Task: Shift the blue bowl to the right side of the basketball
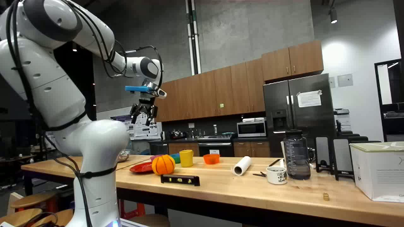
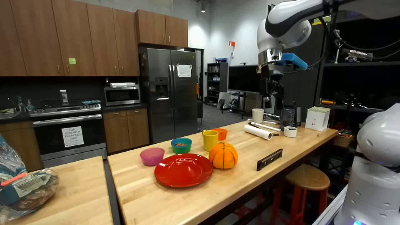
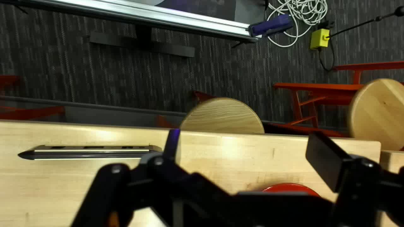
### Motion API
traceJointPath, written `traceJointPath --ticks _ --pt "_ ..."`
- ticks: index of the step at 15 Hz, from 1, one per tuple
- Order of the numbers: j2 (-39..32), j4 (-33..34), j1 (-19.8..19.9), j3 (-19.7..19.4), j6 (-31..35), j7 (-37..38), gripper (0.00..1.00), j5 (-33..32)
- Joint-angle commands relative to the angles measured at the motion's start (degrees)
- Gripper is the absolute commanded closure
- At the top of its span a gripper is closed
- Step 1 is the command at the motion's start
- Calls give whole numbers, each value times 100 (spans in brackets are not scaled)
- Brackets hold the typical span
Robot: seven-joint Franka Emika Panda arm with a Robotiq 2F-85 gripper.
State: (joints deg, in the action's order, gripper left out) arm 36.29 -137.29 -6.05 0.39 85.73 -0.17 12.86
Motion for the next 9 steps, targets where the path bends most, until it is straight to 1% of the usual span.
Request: traceJointPath --ticks 1,6,9 --pt "-3 14 115 86 -22 -51 0 37" --pt "-3 15 115 86 -21 -51 0 37" --pt "-30 -62 158 165 365 261 0 398"
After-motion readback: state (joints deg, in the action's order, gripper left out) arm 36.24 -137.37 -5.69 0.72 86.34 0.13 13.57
